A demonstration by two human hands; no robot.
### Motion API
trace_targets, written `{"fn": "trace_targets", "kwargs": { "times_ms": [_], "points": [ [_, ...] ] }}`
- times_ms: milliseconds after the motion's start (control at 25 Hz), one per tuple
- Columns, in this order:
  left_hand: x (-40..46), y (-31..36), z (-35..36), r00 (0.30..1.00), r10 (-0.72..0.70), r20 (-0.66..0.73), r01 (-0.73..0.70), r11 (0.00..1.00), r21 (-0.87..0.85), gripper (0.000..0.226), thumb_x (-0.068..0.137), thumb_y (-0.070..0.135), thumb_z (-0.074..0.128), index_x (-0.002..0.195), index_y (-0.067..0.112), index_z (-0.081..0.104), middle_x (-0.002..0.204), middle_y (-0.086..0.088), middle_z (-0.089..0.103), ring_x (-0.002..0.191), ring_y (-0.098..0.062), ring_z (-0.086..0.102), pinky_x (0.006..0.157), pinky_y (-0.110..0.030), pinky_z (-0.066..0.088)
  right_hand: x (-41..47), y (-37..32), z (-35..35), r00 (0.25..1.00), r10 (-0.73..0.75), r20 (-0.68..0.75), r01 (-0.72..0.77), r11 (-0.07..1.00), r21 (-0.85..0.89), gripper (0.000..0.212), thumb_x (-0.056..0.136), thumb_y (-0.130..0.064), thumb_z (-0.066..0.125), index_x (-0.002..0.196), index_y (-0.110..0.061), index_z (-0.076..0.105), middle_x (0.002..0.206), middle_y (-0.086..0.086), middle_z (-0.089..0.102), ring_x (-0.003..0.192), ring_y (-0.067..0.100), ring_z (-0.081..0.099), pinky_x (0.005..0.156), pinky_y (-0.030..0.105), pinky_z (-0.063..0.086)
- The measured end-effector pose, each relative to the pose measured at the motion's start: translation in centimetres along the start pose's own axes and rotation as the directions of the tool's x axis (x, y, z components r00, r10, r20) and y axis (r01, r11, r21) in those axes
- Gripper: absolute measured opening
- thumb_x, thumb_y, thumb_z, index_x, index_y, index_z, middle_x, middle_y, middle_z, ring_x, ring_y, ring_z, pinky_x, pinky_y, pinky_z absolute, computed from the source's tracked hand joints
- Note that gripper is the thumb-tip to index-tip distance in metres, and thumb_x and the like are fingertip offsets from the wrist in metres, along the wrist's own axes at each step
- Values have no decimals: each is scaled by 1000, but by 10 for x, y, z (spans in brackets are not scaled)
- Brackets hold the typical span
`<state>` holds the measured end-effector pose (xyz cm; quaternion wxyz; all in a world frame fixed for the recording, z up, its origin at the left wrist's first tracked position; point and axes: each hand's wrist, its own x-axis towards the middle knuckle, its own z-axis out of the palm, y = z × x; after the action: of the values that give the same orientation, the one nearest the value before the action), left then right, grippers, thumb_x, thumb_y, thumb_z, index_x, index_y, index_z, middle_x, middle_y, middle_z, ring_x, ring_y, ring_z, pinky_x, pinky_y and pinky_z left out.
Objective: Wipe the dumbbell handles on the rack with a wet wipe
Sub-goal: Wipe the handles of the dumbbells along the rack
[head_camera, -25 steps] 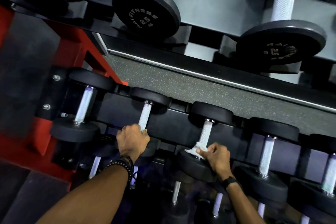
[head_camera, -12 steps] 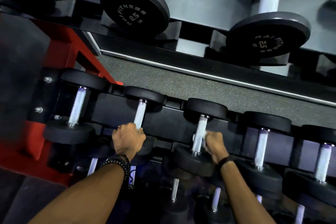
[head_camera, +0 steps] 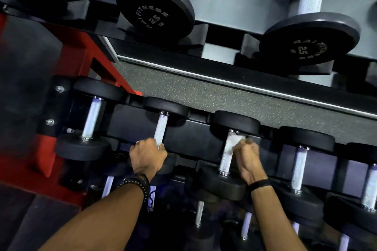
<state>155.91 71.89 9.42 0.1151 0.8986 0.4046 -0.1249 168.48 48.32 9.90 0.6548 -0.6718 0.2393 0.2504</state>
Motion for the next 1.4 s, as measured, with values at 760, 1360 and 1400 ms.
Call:
{"fn": "trace_targets", "kwargs": {
  "times_ms": [760,1360,1400],
  "points": [
    [-2,3,-4,1000,0,15,-1,999,38,34,88,42,55,86,12,70,86,-9,72,88,-30,66,82,-36,46,5,-12,25,993,116,-28,-112,988,103,31,71,23,36,84,2,56,69,5,64,66,17,63,57,19,46],
    [-3,4,-6,1000,-5,14,5,1000,13,34,87,42,56,84,12,71,87,-10,72,88,-32,66,80,-36,49,44,-3,42,976,183,-121,-186,982,-22,43,44,-19,89,79,-12,64,66,-2,60,45,10,44,41,22,43],
    [-2,3,-6,1000,-12,15,12,1000,15,34,87,42,56,84,12,71,87,-10,72,88,-32,66,80,-35,49,38,-2,47,966,136,-220,-155,985,-73,49,37,-28,85,79,-9,66,68,3,65,48,17,54,48,29,51]
  ]
}}
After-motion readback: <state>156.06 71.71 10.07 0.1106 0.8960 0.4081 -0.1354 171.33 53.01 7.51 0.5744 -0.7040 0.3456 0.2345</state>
